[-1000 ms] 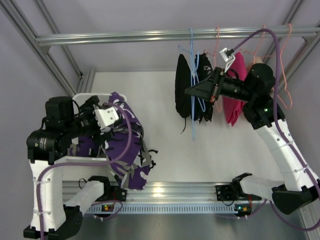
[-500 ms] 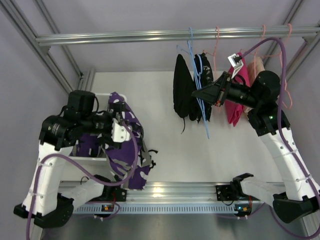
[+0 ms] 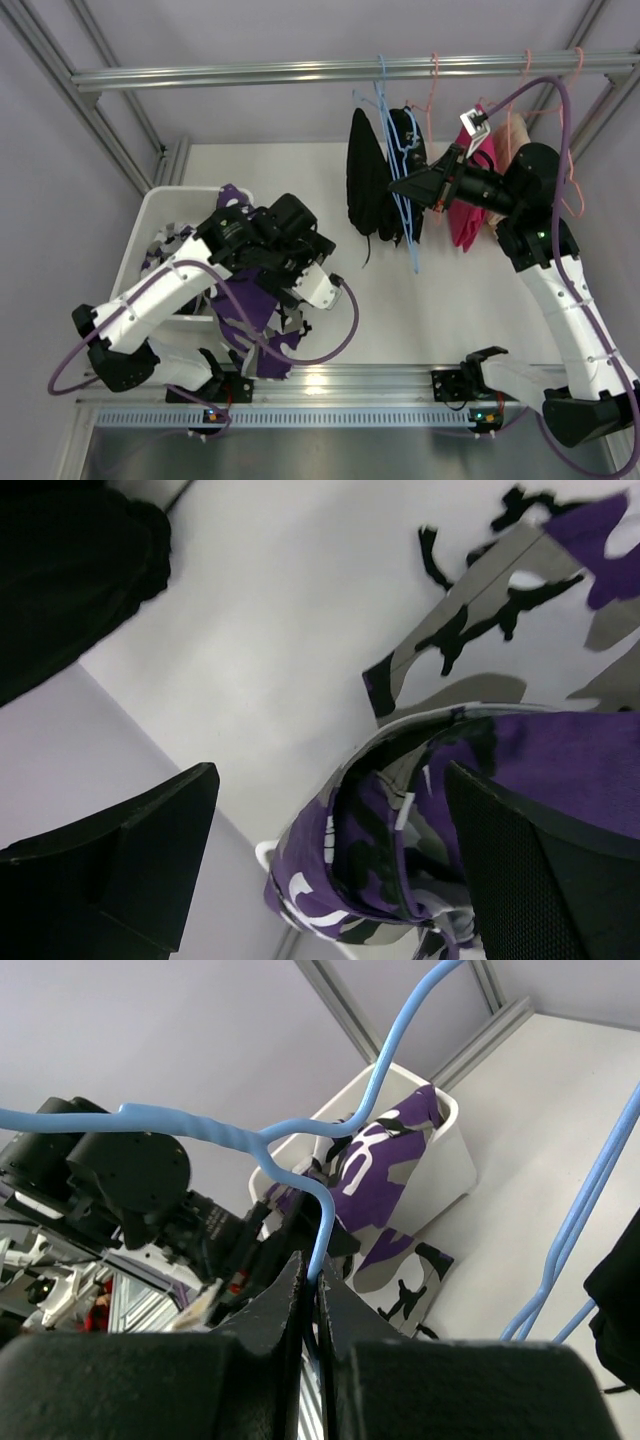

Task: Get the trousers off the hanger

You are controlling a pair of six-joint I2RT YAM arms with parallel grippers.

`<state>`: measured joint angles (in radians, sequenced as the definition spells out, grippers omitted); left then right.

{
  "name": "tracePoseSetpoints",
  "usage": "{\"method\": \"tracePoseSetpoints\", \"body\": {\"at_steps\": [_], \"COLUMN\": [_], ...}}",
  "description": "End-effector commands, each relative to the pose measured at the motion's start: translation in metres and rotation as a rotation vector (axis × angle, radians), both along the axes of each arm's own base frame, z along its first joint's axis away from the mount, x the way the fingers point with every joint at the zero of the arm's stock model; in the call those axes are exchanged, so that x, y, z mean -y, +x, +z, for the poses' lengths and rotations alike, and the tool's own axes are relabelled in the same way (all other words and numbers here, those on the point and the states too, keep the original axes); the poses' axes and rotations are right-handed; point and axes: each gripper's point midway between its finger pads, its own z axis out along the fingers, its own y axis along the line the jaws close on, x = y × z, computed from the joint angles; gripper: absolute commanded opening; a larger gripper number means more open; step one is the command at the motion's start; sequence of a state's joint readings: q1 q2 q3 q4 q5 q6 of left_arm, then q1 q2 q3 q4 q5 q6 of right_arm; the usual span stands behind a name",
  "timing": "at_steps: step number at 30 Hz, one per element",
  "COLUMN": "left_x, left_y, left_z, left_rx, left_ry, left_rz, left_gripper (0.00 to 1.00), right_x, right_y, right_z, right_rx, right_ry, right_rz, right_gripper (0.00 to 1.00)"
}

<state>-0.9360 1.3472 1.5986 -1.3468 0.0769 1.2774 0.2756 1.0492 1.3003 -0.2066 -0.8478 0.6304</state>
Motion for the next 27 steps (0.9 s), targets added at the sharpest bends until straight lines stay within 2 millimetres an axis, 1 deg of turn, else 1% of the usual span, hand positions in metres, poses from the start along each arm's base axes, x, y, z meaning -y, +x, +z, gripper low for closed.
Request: {"method": "tracePoseSetpoints", "body": {"at_steps": [1, 4, 8, 11, 14, 15, 16, 18, 19, 20, 21, 22, 23, 24, 25, 26, 27], "left_x": [-0.040, -0.043, -0.052, -0.061, -0.066, -0.067, -0.069, -0.070, -0.070, -0.069, -0.067, -0.064, -0.053, -0.046, -0.040, -0.028, -0.023], "left_y": [0.010, 0.020, 0.026, 0.027, 0.023, 0.023, 0.021, 0.020, 0.020, 0.021, 0.022, 0.023, 0.028, 0.026, 0.026, 0.028, 0.028], "left_z": [-0.015, -0.019, -0.027, -0.037, -0.045, -0.047, -0.051, -0.054, -0.055, -0.057, -0.057, -0.055, -0.046, -0.040, -0.029, -0.008, 0.004], "left_rx": [0.051, 0.086, 0.115, 0.116, 0.098, 0.093, 0.084, 0.075, 0.073, 0.070, 0.064, 0.060, 0.070, 0.056, 0.059, 0.083, 0.085], "left_ry": [0.278, 0.364, 0.451, 0.517, 0.541, 0.548, 0.560, 0.568, 0.573, 0.577, 0.567, 0.552, 0.505, 0.451, 0.393, 0.292, 0.213], "left_rz": [0.036, 0.026, -0.013, -0.020, -0.026, -0.026, -0.020, -0.023, -0.029, -0.025, 0.010, 0.037, 0.072, 0.105, 0.119, 0.144, 0.198], "left_gripper": [0.99, 0.99, 0.98, 0.94, 0.85, 0.81, 0.71, 0.61, 0.45, 0.35, 0.23, 0.05, 0.00, 0.00, 0.00, 0.00, 0.00], "right_x": [0.005, 0.006, 0.007, 0.008, 0.010, 0.011, 0.011, 0.012, 0.011, 0.012, 0.011, 0.012, 0.012, 0.012, 0.013, 0.013, 0.013], "right_y": [-0.003, -0.002, -0.001, -0.001, 0.000, 0.000, 0.001, 0.001, 0.002, 0.003, 0.003, 0.002, 0.003, 0.002, 0.000, 0.000, -0.002], "right_z": [0.019, 0.016, 0.014, 0.013, 0.011, 0.011, 0.009, 0.009, 0.009, 0.009, 0.009, 0.009, 0.010, 0.011, 0.013, 0.013, 0.014], "right_rx": [0.110, 0.103, 0.100, 0.100, 0.102, 0.100, 0.095, 0.095, 0.095, 0.095, 0.092, 0.093, 0.095, 0.098, 0.101, 0.100, 0.103], "right_ry": [0.023, 0.021, 0.023, 0.024, 0.020, 0.021, 0.020, 0.021, 0.023, 0.024, 0.024, 0.026, 0.025, 0.026, 0.027, 0.026, 0.027], "right_rz": [0.004, 0.005, 0.001, -0.004, -0.009, -0.010, -0.011, -0.013, -0.013, -0.014, -0.011, -0.011, -0.012, -0.012, -0.012, -0.012, -0.012], "right_gripper": [0.00, 0.00, 0.00, 0.00, 0.00, 0.00, 0.00, 0.00, 0.00, 0.00, 0.00, 0.00, 0.00, 0.00, 0.00, 0.00, 0.00]}}
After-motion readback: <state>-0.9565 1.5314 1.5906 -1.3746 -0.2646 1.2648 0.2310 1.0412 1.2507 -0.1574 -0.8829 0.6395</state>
